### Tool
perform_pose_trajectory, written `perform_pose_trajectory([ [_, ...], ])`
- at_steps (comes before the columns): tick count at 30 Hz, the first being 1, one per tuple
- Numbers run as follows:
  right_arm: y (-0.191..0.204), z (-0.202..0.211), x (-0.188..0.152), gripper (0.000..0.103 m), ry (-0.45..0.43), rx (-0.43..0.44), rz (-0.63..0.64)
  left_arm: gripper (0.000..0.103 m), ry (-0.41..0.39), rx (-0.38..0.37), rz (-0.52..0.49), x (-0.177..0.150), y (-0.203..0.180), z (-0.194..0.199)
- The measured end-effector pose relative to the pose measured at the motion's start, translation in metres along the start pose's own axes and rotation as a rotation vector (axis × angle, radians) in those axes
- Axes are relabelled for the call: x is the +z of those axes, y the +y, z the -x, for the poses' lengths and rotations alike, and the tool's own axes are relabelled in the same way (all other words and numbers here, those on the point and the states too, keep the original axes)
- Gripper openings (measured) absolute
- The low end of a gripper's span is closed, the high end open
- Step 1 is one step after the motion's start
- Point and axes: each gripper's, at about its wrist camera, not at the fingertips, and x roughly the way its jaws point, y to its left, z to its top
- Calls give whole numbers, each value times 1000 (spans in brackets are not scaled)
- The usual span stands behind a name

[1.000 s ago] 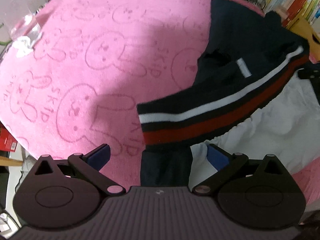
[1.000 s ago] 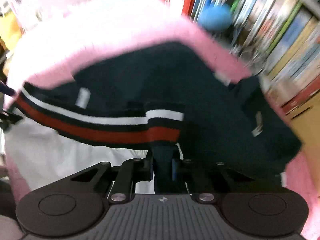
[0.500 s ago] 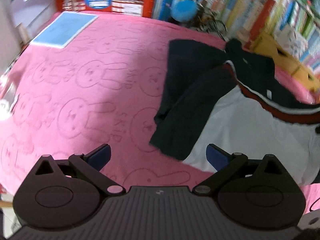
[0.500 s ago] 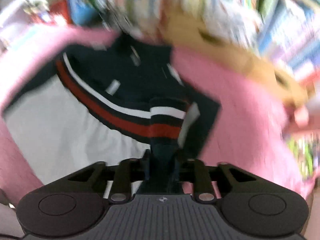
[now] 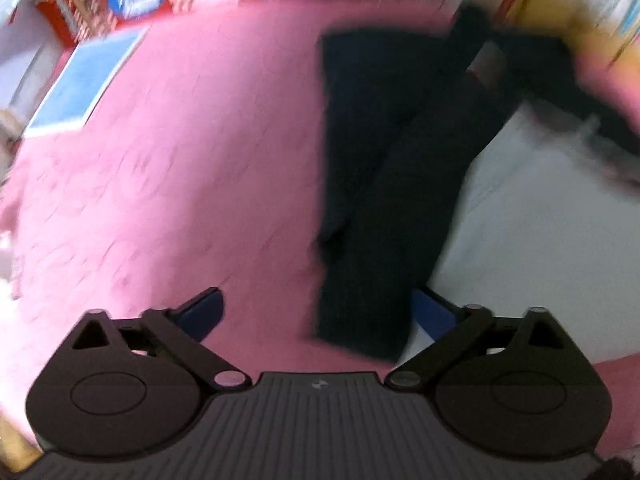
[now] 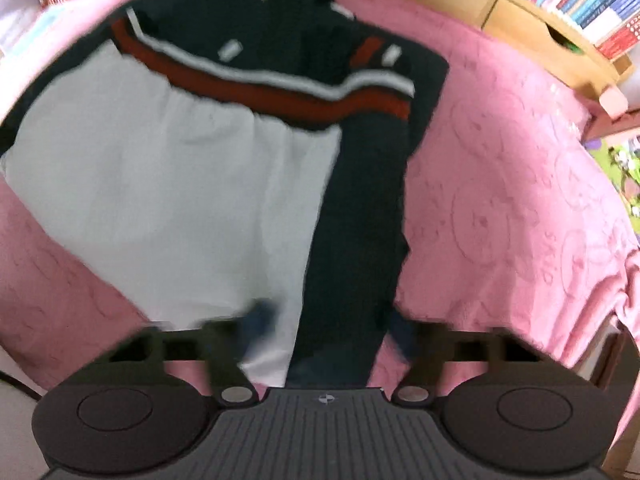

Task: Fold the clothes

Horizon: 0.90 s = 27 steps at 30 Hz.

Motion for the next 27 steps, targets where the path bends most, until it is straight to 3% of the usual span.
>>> perform_pose_trajectory([
  [5,-24,-6,-6,33,20,-85,-89,103,63,45,67,-19,30,-2],
  [6,-31,0,-5,33,0,-89,-126,99,73,96,47,-21,33,1],
  [7,-38,6,-4,35,-19,-92,-162,87,78,138,28,-23,36,6],
  [8,-42,6,0,37,-30,-83,-170,85,56,136,12,-23,39,14],
  [9,-45,6,5,41,-42,-74,-178,85,30,118,2,-21,42,24],
  [11,-52,7,14,49,-64,-56,-194,86,-55,-39,17,-10,46,46],
  [15,-66,8,31,53,-109,-20,-225,87,-172,-243,-56,37,13,62],
  [18,-76,9,44,59,-143,7,-248,87,-204,-274,-178,68,-36,45],
  [22,-64,-4,67,63,-151,29,-180,87,-172,-302,-287,98,-79,6],
  [27,-59,-8,82,66,-181,44,-135,92,-135,-251,-327,120,-102,-25],
])
